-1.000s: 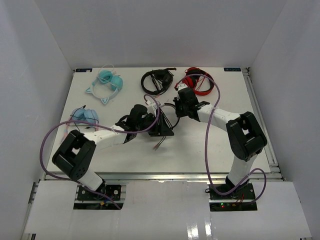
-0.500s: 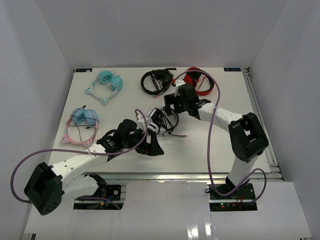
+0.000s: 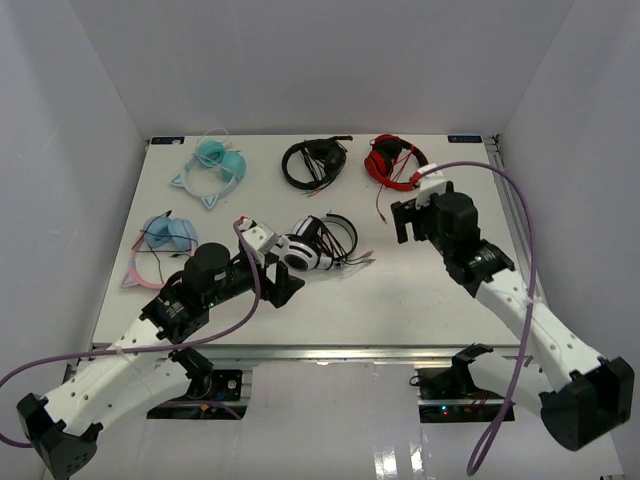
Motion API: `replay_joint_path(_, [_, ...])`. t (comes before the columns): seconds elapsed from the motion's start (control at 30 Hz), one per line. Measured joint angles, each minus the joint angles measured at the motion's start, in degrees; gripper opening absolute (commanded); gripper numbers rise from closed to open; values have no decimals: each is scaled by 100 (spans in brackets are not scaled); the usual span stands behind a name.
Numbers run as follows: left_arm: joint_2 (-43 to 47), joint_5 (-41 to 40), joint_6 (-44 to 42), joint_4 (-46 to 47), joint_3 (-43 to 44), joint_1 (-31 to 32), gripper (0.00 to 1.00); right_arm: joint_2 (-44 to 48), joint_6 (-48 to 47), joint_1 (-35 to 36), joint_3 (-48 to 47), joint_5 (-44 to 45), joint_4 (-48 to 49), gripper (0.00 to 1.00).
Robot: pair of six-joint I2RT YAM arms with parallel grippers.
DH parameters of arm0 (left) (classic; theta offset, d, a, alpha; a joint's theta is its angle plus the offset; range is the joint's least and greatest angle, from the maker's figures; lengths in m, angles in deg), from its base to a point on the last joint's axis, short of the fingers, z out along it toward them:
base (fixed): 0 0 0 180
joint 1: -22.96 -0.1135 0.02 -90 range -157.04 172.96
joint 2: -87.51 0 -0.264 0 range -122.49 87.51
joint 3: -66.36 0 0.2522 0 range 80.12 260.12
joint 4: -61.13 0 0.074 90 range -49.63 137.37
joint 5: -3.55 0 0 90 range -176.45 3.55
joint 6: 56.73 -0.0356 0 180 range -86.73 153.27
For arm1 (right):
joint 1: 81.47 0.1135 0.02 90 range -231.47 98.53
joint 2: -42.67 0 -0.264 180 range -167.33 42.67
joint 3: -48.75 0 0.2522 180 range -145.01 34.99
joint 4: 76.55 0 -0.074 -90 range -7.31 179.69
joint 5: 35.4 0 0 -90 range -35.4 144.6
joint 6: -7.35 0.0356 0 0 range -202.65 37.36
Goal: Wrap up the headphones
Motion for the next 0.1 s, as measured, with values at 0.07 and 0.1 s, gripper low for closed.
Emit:
replay_joint_path(0.07, [151, -100, -239, 35, -91, 0, 98, 578, -132, -36, 342, 221, -48, 90])
replay_joint_path(0.1, [227, -142, -324, 45, -160, 0, 98, 819, -180, -96, 472, 289, -79, 90])
